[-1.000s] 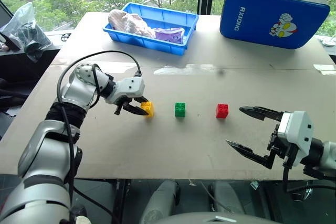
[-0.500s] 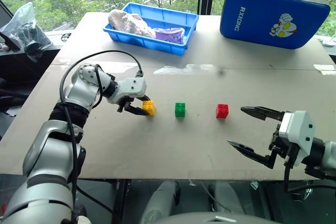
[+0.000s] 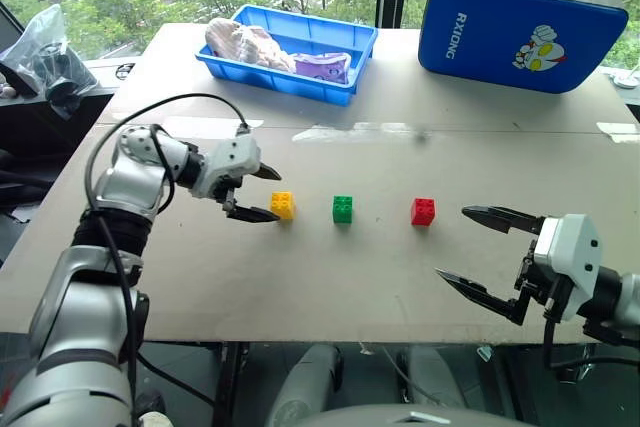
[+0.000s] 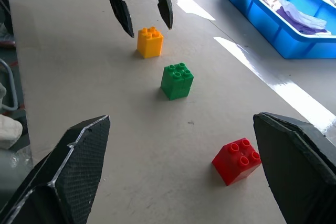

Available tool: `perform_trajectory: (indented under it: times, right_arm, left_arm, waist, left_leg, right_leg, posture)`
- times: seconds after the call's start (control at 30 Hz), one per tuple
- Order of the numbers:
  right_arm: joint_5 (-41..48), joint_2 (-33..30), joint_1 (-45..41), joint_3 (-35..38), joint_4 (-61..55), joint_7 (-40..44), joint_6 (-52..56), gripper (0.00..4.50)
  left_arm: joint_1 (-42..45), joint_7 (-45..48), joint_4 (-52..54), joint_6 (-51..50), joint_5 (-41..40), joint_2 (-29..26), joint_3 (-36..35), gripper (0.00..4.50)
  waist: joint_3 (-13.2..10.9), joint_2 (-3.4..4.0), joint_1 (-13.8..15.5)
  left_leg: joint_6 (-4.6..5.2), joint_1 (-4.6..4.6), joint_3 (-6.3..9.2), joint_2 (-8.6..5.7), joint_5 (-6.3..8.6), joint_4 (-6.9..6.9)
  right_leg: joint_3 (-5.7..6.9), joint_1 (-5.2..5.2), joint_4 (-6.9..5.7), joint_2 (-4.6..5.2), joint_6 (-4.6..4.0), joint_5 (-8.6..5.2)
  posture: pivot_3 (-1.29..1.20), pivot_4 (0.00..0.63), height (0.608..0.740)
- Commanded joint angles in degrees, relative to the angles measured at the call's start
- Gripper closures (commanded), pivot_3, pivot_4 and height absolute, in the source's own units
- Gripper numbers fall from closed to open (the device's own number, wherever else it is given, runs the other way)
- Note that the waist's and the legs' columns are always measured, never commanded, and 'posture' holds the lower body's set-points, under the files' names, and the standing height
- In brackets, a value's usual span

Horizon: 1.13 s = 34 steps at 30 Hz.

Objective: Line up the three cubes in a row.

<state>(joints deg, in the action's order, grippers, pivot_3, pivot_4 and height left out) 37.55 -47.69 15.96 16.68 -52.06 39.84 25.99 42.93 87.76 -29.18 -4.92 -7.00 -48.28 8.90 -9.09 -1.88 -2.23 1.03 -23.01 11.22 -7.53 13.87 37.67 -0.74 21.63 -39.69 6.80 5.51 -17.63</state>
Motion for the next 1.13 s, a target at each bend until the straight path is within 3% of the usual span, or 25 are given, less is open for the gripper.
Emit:
perform_trajectory:
  times: [0.03,0.17,0.23,0.37,0.47,0.63,0.8,0.97,1.13]
  right_arm:
    - [-2.02,1.22,1.16,1.83,2.16,0.31,-1.73,0.0]
    - [-1.01,2.44,-2.74,1.55,6.3,-2.4,1.04,0.0]
    - [0.13,4.53,-7.45,1.2,8.84,-5.37,2.2,0.0]
    - [-1.66,6.46,-12.4,-1.08,11.78,-6.58,2.27,0.0]
    - [-1.61,5.4,-11.47,-1.21,12.86,-4.07,2.66,0.0]
    - [-3.67,2.44,-2.33,2.1,12.4,2.12,0.37,0.0]
    - [-5.41,-0.11,8.22,9.0,16.4,11.12,-3.22,0.0]
    - [-6.84,-0.66,11.84,13.31,20.62,16.59,-6.91,0.0]
    - [-9.17,0.01,13.61,14.24,23.35,19.18,-10.54,0.0]
  left_arm:
    - [-6.44,-8.39,13.25,-14.16,-9.03,-0.68,-10.88,0.03]
    - [-12.72,-24.25,29.23,-29.4,-18.17,4.29,-22.68,0.03]
    - [-15.03,-35.86,38.2,-34.49,-20.87,10.42,-27.42,0.03]
    - [-20.76,-48.33,52.31,-39.62,-24.84,18.48,-30.42,0.03]
    - [-28.16,-52.41,60.22,-39.52,-25.26,20.56,-30.34,0.03]
    - [-45.8,-49.24,70.6,-39.82,-30.72,18.79,-32.36,0.03]
    - [-62.87,-39.85,70.98,-34.7,-30.85,13.36,-37.67,0.03]
    - [-69.78,-33.37,66.4,-28.59,-28.62,9.34,-39.05,0.03]
    - [-68.55,-32.46,62.09,-26.01,-28.16,8.13,-37.4,0.03]
  waist:
    - [0.0,0.01,-0.08]
    - [0.0,0.01,0.09]
    - [0.01,0.01,0.29]
    - [0.02,0.02,0.85]
    - [0.03,0.05,0.87]
    - [0.04,0.12,1.63]
    - [0.21,0.49,2.71]
    - [0.28,0.75,3.26]
    - [0.34,0.88,3.23]
  left_leg:
    - [0.0,0.02,-0.02,0.0,0.0,-0.01]
    - [0.0,0.05,-0.02,0.03,0.0,-0.05]
    - [0.0,0.08,-0.02,0.04,0.0,-0.05]
    - [-0.03,0.13,-0.07,0.05,-0.01,-0.07]
    - [-0.03,0.13,-0.2,0.09,-0.01,-0.24]
    - [0.01,0.14,-0.3,0.1,0.02,-0.47]
    - [0.07,0.19,-0.31,0.14,0.06,-0.5]
    - [0.4,0.27,-0.5,0.21,0.26,-0.5]
    - [0.43,0.3,-0.53,0.24,0.28,-0.51]
  right_leg:
    - [-0.03,-0.01,0.0,0.01,0.0,0.0]
    - [-0.08,0.0,0.01,0.02,0.0,0.0]
    - [-0.08,-0.01,0.02,0.09,-0.01,0.01]
    - [-0.13,-0.03,0.0,0.23,-0.02,0.01]
    - [-0.23,0.01,0.06,0.22,-0.02,0.01]
    - [-0.31,0.0,0.45,0.15,-0.02,0.01]
    - [-0.24,-0.07,0.7,0.05,-0.05,0.01]
    - [-0.3,-0.19,0.84,0.21,-0.12,0.03]
    - [-0.32,-0.21,0.86,0.22,-0.13,0.03]
  posture:
    - [0.0,0.15,0.74]
    - [0.0,0.15,0.74]
    - [0.0,0.15,0.74]
    - [0.0,0.15,0.74]
    - [0.0,0.15,0.74]
    - [0.0,0.15,0.74]
    - [0.0,0.15,0.74]
    - [0.0,0.15,0.74]
    - [0.0,0.15,0.74]
